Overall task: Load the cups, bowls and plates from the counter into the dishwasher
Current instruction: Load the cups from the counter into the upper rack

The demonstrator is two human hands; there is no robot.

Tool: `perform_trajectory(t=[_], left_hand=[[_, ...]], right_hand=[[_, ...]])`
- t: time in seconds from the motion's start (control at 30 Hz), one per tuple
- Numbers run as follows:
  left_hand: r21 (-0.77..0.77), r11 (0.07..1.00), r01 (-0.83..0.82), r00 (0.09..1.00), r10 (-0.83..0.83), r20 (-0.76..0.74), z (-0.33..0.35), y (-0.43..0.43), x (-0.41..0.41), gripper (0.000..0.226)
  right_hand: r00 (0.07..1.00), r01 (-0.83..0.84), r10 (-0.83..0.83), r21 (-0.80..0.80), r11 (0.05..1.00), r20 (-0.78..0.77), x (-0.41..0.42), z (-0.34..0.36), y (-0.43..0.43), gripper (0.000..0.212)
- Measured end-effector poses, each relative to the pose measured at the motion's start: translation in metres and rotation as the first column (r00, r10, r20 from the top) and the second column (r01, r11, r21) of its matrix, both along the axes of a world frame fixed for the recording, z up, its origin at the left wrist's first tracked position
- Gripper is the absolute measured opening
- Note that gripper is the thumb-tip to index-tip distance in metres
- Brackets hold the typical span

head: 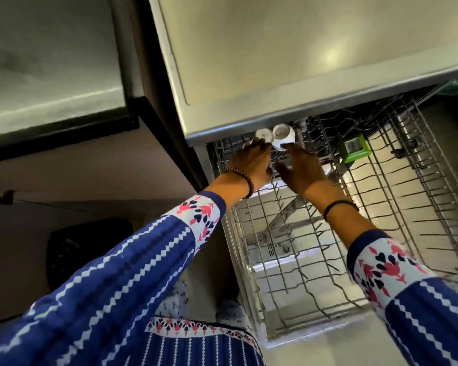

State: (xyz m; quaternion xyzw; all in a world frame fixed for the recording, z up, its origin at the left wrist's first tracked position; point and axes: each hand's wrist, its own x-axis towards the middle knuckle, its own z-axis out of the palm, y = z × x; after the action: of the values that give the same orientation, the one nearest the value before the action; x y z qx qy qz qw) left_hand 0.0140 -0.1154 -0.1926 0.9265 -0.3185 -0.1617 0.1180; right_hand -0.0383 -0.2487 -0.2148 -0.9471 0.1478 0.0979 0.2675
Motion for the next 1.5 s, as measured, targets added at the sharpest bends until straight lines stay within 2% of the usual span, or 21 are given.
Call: perform_trajectory(t=[0.13,0.23,0.37,0.5,0.6,0.73,0.93,1.13,1.3,1.5], left_hand=[[-0.016,1.0,-0.018,0.996,0.016,-0.089,0.046,0.026,-0.02,0.063],[-0.093,0.994,-0.054,0.992,0.042,-0.121,0.078,0.051,-0.034,0.058],[-0.251,0.962,-0.111,0.989,0.08,-0.128,0.117,0.092,-0.052,0.047],[-0.401,0.904,-0.15,0.989,0.138,-0.059,0.149,0.134,-0.063,0.034],[-0.47,0.859,-0.202,0.975,0.222,-0.014,0.171,0.167,-0.061,0.028],[-0.519,0.802,-0.296,0.932,0.361,0.025,0.191,0.211,-0.047,0.034],[-0.589,0.698,-0.408,0.837,0.543,0.064,0.211,0.282,-0.013,0.033],[-0.642,0.563,-0.521,0.734,0.679,-0.001,0.224,0.362,0.03,0.033],[-0.647,0.485,-0.588,0.673,0.737,-0.059,0.23,0.435,0.075,0.035],[-0.644,0.34,-0.685,0.572,0.799,-0.186,0.218,0.516,0.121,0.033]], right_hand=[[0.998,-0.005,-0.004,0.154,0.988,0.064,-0.031,0.052,0.032,0.035],[0.996,-0.013,-0.006,0.203,0.979,0.094,-0.052,0.088,0.052,0.021],[0.987,-0.075,0.028,0.3,0.951,0.156,-0.065,0.136,0.08,0.024],[0.98,-0.134,0.07,0.357,0.925,0.186,-0.062,0.169,0.106,0.029],[0.967,-0.164,0.08,0.351,0.922,0.242,-0.044,0.189,0.131,0.027],[0.933,-0.255,0.123,0.383,0.888,0.338,-0.012,0.215,0.171,0.023],[0.895,-0.398,0.252,0.406,0.823,0.367,0.051,0.242,0.243,0.022],[0.85,-0.507,0.373,0.384,0.772,0.373,0.119,0.265,0.332,0.02],[0.821,-0.567,0.465,0.372,0.735,0.333,0.177,0.266,0.409,0.021],[0.831,-0.557,0.5,0.392,0.733,0.244,0.237,0.264,0.493,0.022]])
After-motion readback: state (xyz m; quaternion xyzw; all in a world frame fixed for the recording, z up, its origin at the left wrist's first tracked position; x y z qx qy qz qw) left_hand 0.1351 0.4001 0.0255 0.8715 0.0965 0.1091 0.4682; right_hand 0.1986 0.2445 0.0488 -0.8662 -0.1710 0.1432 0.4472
